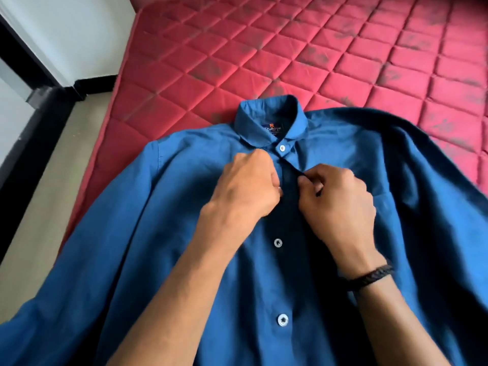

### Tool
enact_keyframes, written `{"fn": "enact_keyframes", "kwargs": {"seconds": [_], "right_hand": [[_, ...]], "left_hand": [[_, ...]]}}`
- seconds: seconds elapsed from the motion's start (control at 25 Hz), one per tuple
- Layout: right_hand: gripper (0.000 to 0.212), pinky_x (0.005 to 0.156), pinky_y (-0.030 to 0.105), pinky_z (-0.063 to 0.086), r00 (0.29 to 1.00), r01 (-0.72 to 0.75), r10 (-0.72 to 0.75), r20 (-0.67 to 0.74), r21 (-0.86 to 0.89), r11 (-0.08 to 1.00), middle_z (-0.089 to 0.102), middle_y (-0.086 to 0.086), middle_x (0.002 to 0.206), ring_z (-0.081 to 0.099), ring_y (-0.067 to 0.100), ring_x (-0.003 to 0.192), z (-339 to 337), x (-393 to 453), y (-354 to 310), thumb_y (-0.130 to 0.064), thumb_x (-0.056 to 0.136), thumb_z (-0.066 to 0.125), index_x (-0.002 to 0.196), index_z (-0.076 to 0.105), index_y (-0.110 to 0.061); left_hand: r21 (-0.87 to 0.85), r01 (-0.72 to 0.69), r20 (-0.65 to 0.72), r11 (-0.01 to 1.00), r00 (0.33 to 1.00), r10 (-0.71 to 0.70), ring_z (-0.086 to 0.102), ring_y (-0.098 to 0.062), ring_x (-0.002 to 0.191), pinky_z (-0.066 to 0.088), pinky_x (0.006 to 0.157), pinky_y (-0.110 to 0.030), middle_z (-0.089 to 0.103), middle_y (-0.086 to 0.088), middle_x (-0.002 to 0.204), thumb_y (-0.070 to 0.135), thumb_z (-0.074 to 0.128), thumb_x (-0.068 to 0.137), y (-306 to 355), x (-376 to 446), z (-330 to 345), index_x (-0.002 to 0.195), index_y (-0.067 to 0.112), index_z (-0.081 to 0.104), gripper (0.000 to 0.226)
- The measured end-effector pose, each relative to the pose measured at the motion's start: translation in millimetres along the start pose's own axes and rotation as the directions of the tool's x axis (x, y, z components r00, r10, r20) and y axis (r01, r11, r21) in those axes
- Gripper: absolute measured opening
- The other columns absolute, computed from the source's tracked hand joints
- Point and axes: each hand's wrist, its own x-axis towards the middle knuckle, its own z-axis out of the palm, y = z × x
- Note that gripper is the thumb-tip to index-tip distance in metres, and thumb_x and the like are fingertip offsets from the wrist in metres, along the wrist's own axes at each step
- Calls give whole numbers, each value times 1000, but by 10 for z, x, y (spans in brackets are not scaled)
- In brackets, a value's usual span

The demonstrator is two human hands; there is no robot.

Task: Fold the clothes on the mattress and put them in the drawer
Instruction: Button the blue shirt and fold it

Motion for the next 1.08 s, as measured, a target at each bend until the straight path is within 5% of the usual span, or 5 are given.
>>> {"fn": "enact_keyframes", "kwargs": {"seconds": [0.12,0.28,0.44,0.76,1.08], "right_hand": [[16,59,32,46,995,-89,65,71,428,900,67,-11,68,58,10,57,-73,83,123,-36,93,68,85,71,-23],[16,53,26,42,998,-40,57,-10,583,811,64,-10,62,53,6,51,-34,74,134,-28,92,70,79,70,-19],[9,64,33,55,995,27,28,-93,546,837,68,-9,66,60,8,53,46,-7,97,-24,88,76,81,71,-22],[7,67,42,55,983,186,-174,-63,352,917,58,-13,65,56,11,58,109,-103,171,-29,91,69,95,65,-26],[9,73,40,57,987,134,-161,23,445,885,72,-10,76,65,9,65,142,-21,232,-33,91,73,94,75,-25]], "left_hand": [[-83,-24,-82,996,996,17,68,-11,72,51,67,-24,68,10,62,24,79,79,14,-88,23,66,24,69,16],[-319,-38,-250,947,967,-45,69,-5,66,57,70,-26,70,12,62,23,80,75,62,-114,251,73,24,72,8],[-680,-90,-284,727,947,-148,71,-1,66,60,70,-24,76,10,74,12,81,81,14,-237,514,86,20,77,11],[-847,96,24,523,989,-143,69,-8,63,48,57,-15,75,-5,80,7,74,91,-62,-318,416,95,12,76,7],[-885,69,0,460,989,-149,69,-8,62,46,54,-15,74,-8,81,6,74,91,-123,-279,469,96,9,75,6]]}}
